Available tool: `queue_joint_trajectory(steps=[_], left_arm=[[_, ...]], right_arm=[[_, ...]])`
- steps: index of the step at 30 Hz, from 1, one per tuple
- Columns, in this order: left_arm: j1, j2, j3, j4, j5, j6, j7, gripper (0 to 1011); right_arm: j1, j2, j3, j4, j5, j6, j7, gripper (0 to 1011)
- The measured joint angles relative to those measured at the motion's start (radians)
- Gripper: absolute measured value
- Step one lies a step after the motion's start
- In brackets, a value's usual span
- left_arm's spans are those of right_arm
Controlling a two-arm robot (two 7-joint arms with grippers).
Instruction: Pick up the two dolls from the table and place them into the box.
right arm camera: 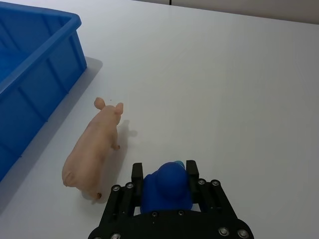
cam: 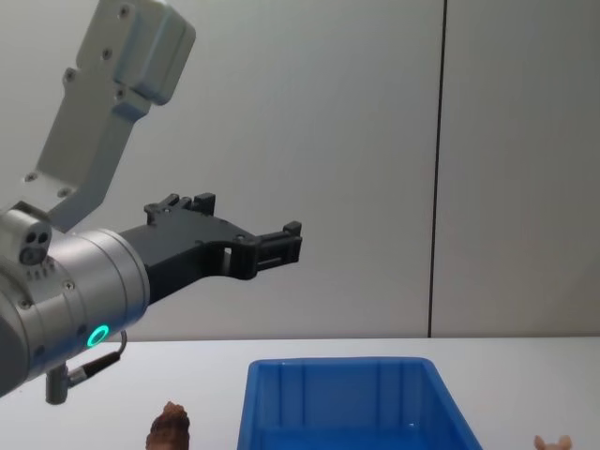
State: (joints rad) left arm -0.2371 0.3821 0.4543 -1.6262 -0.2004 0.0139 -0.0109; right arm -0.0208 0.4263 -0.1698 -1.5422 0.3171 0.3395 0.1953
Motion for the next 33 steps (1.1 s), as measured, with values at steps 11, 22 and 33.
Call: queue_joint_trajectory(steps=[11, 22, 33], left_arm=[[0.0, 0.0, 0.0, 0.0, 0.0, 0.0, 0.0, 1001], [0.0, 0.0, 0.0, 0.0, 0.0, 0.0, 0.0, 1001], [0.0, 0.0, 0.0, 0.0, 0.0, 0.0, 0.0, 1001]], right_arm=[[-0.002, 0.002, 0.001, -0.012, -0.02, -0.024, -0.01, 275], [0.012, 0.001, 0.006, -0.038, -0.036, -0.091, -0.007, 216], [0.069, -0.017, 0.005, -0.072, -0.041, -0.148, 0.045, 166]])
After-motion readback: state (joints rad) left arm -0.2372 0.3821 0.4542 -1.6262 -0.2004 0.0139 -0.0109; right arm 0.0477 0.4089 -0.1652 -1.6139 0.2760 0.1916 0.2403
